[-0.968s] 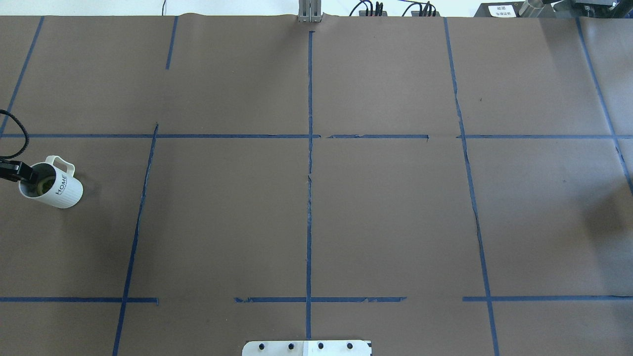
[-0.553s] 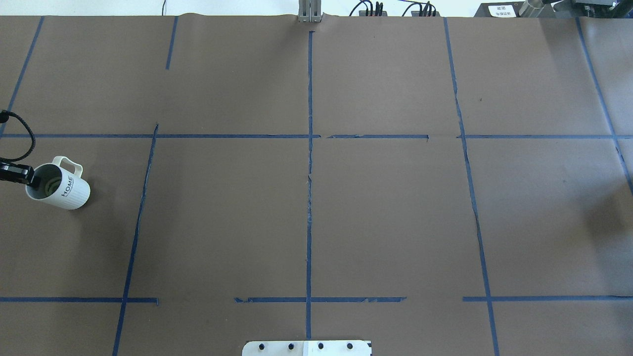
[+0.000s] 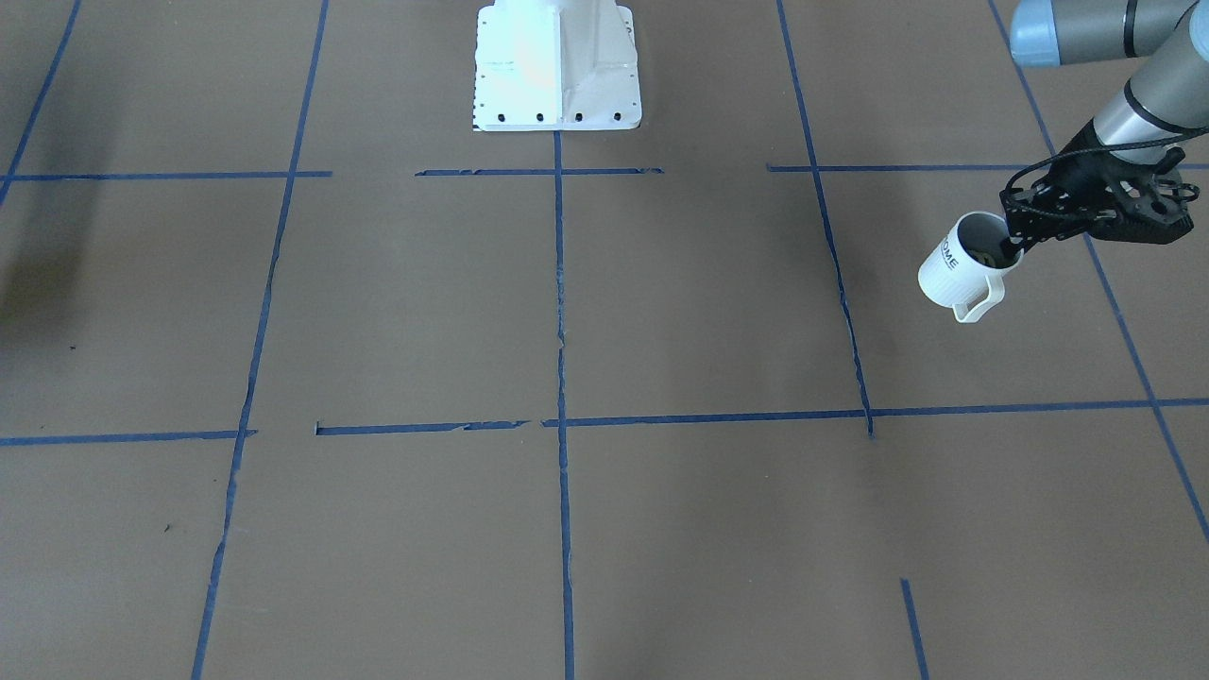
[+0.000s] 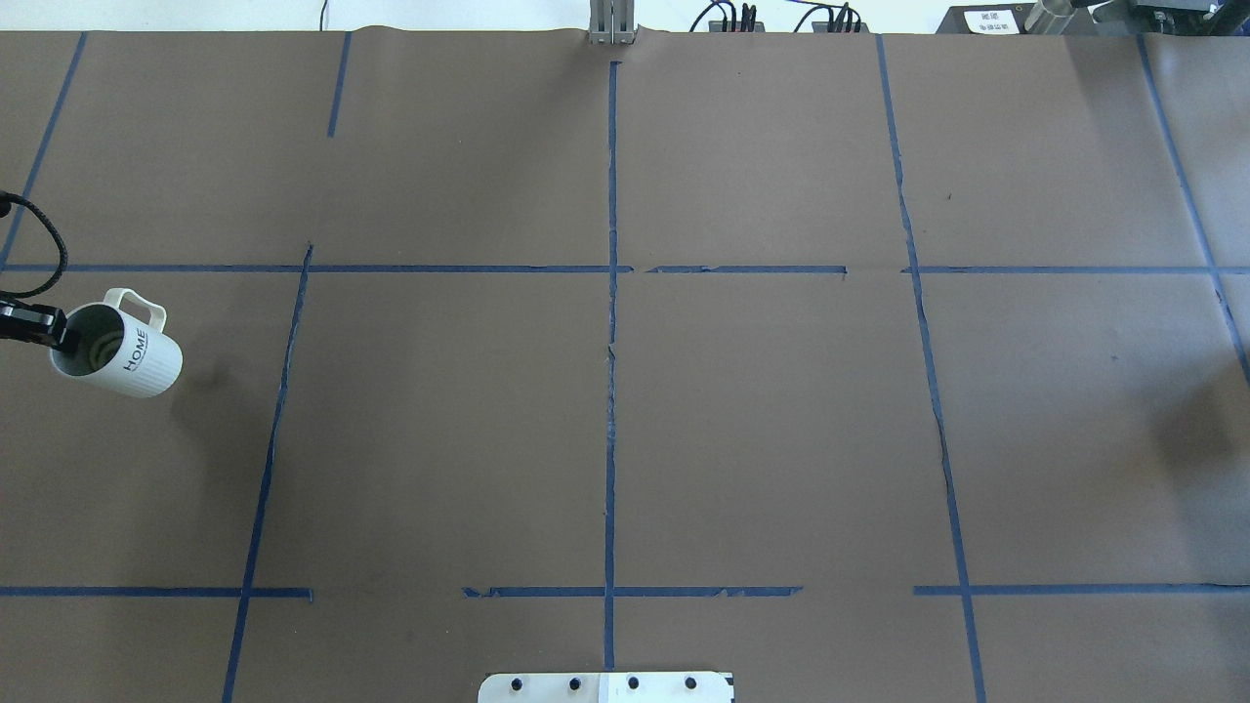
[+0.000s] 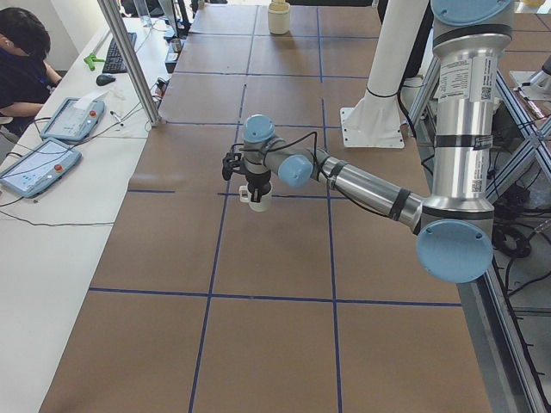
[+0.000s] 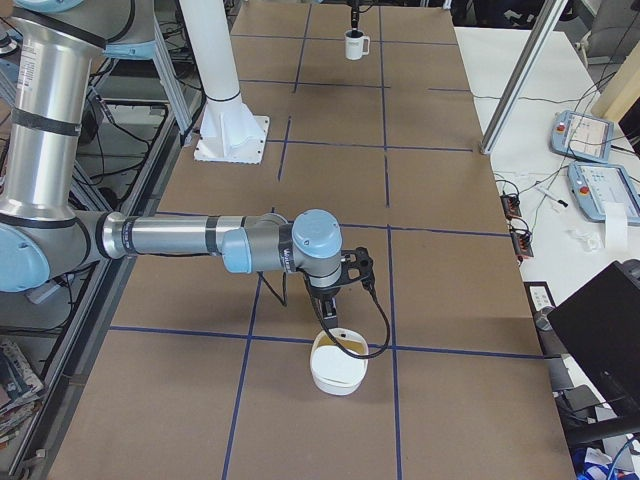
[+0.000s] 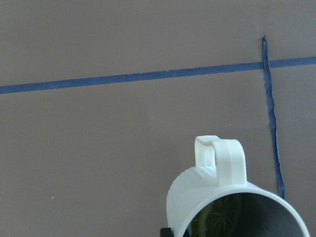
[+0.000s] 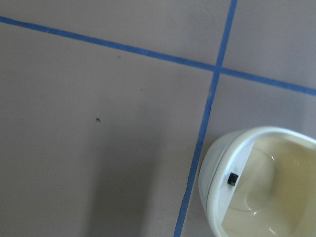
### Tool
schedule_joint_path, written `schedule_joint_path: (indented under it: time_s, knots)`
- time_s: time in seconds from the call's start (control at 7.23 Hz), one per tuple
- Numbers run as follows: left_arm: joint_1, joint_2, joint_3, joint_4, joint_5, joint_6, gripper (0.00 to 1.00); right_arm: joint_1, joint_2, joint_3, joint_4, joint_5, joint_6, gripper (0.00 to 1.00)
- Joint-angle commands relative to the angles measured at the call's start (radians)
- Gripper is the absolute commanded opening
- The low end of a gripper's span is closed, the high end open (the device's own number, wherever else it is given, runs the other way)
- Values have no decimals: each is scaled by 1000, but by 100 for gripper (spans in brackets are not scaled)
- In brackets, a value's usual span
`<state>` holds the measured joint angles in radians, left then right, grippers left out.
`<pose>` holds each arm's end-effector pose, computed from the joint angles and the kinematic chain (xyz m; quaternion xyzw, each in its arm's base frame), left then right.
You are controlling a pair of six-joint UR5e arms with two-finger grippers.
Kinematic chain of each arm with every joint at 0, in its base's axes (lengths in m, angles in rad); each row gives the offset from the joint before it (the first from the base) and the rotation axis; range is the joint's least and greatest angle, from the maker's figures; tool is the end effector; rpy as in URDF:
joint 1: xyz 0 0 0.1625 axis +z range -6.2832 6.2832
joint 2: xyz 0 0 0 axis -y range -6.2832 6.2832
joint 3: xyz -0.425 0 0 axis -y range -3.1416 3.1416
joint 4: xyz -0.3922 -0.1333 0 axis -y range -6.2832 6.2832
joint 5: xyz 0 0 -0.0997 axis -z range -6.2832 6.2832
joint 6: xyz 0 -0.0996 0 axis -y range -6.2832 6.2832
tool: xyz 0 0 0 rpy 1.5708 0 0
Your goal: Left arm hands cup to right arm to dump lemon
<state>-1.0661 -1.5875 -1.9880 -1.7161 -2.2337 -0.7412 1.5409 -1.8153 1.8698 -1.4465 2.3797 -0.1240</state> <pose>0.1736 -0.4632 0.4337 0.0374 0.4108 -0.0146 0.9108 0.0493 -0.4007 0.6034 0.1004 -0.3876 -0.1054 0.9102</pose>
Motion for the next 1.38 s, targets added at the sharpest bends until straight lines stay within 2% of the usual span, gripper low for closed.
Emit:
schedule_joint_path:
  time_s: [0.0, 0.14, 0.42, 0.55, 0.69, 0.83, 1.11, 1.25]
  knots:
    - [6, -106, -40, 89, 2, -204, 0, -51, 21, -1, 223, -7, -18, 99]
    - [11, -126, -60, 96, -7, -305, 0, -124, 31, -3, 324, -11, -3, 100]
    - [105, -231, -54, 157, -7, -526, 0, -221, 221, -96, 333, 7, 3, 100]
    - [186, -321, -43, 231, -1, -615, 0, -258, 279, -96, 336, 6, 26, 100]
    - [239, -406, -29, 303, 3, -682, 0, -316, 348, -86, 339, 4, 143, 100]
    - [265, -460, 12, 306, 3, -748, 0, -411, 417, -92, 378, -20, 252, 99]
    - [271, -575, 127, 297, 0, -823, 0, -638, 548, -100, 493, -255, 399, 99]
    - [287, -641, 182, 296, 0, -886, 0, -709, 574, -98, 567, -334, 473, 99]
